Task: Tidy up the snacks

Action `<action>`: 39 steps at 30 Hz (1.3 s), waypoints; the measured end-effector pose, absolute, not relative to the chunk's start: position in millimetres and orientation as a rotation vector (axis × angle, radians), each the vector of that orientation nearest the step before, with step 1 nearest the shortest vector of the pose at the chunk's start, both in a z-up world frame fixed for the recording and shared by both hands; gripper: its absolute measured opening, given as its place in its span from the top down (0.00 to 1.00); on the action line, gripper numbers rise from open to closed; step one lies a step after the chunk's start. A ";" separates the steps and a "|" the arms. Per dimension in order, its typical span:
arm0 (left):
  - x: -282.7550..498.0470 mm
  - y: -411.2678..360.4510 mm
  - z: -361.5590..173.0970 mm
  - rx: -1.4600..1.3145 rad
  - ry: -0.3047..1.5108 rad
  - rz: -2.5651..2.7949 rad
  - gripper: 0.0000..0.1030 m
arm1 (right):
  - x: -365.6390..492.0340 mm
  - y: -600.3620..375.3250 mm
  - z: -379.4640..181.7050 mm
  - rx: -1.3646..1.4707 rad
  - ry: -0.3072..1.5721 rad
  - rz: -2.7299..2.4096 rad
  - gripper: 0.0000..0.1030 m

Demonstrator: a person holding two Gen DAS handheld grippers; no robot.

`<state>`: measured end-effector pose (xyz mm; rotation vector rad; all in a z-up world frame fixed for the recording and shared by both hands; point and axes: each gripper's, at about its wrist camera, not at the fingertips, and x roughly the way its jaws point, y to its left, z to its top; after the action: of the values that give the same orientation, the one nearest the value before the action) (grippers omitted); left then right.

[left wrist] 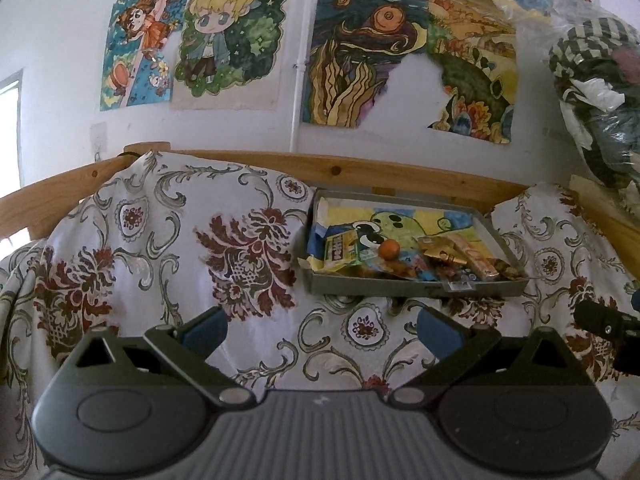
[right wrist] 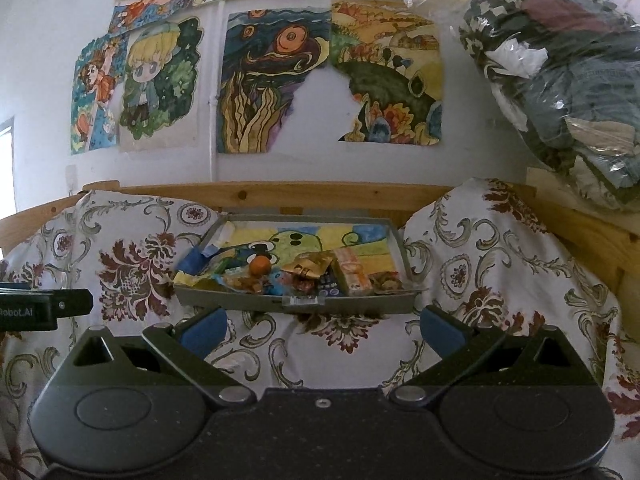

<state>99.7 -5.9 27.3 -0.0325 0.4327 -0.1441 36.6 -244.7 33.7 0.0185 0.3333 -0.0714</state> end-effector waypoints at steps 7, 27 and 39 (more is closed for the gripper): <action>100.9 -4.8 26.6 -0.036 0.439 -0.142 0.00 | 37.7 -244.1 32.8 0.018 0.339 -0.070 0.01; 101.0 -4.4 25.4 -0.038 0.444 -0.141 0.00 | 38.3 -243.9 28.6 0.020 0.348 -0.069 0.01; 100.9 -4.5 24.4 -0.037 0.445 -0.139 0.00 | 38.6 -243.5 27.1 0.019 0.352 -0.069 0.01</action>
<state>100.9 -4.5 24.4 -0.0374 0.4453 -0.1394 38.6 -243.5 27.1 0.0193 0.3520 -0.0690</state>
